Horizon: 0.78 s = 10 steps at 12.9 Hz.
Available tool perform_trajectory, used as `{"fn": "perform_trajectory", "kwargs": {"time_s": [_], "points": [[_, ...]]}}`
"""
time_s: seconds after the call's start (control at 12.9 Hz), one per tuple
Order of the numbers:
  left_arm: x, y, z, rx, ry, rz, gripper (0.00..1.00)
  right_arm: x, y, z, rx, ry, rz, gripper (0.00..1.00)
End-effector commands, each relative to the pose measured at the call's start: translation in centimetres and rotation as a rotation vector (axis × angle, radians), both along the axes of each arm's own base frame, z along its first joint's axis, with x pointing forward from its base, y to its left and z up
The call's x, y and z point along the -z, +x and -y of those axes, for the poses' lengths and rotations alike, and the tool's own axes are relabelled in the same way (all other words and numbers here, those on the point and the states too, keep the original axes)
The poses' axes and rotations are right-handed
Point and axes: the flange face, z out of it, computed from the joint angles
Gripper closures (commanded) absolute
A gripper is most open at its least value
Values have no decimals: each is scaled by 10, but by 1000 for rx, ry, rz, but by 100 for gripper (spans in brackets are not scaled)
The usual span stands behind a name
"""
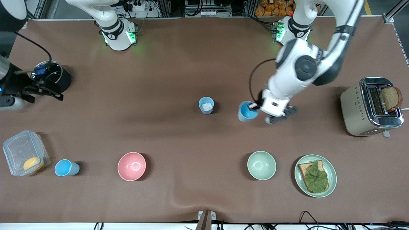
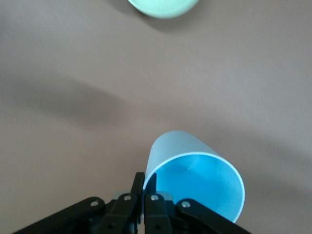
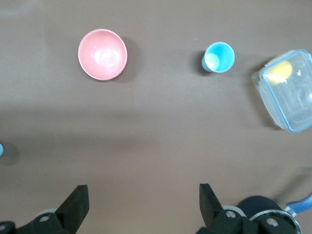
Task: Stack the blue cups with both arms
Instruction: 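Lower the held cup into the center cup and open the left gripper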
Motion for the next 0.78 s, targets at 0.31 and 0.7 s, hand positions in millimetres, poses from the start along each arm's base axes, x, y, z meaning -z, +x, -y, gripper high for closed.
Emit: {"fn": "perform_trajectory", "kwargs": {"time_s": [0.31,0.7], "points": [[31,-10,113,-12,-31,-62,100,11,-41,10,0,-46,41,0],[62,-34,139,20,22,-88,100,8,-28,-1,-17,-42,46,0]]}}
